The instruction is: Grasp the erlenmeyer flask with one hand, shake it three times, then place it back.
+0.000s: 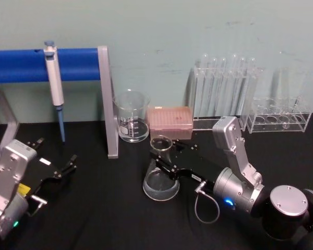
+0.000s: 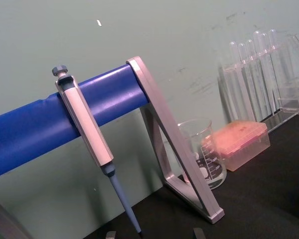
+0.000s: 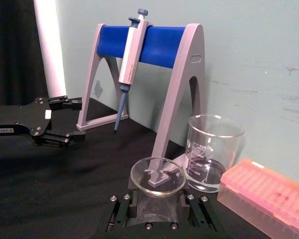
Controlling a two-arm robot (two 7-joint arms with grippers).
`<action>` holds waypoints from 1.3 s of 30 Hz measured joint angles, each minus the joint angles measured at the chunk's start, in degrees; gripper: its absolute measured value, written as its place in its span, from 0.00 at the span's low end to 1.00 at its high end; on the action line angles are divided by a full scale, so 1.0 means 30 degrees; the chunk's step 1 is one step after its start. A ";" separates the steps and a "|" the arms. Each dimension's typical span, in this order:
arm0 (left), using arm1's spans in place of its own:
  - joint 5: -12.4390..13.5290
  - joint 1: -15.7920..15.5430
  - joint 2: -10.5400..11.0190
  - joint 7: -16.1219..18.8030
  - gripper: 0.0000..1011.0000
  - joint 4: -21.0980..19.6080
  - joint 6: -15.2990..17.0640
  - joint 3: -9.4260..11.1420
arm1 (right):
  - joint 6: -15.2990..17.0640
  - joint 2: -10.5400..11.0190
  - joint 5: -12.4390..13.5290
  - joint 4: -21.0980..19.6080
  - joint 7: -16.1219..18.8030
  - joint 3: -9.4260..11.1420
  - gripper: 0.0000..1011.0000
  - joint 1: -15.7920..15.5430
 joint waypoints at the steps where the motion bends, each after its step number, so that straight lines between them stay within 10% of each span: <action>1: 0.0001 0.0000 0.0001 0.0001 0.99 0.0001 -0.0001 0.0000 | 0.0000 0.0000 0.0001 0.0000 0.0001 0.0000 0.45 0.0000; 23: 0.0002 -0.0001 0.0000 0.0000 0.99 0.0001 0.0000 0.0000 | 0.0264 0.0044 -0.0069 -0.0189 -0.0208 0.0073 0.45 -0.0035; 39: 0.0001 0.0000 0.0000 0.0000 0.99 0.0000 0.0000 0.0000 | 0.1310 0.0361 0.0283 -0.2698 -0.1503 0.0947 0.45 -0.1019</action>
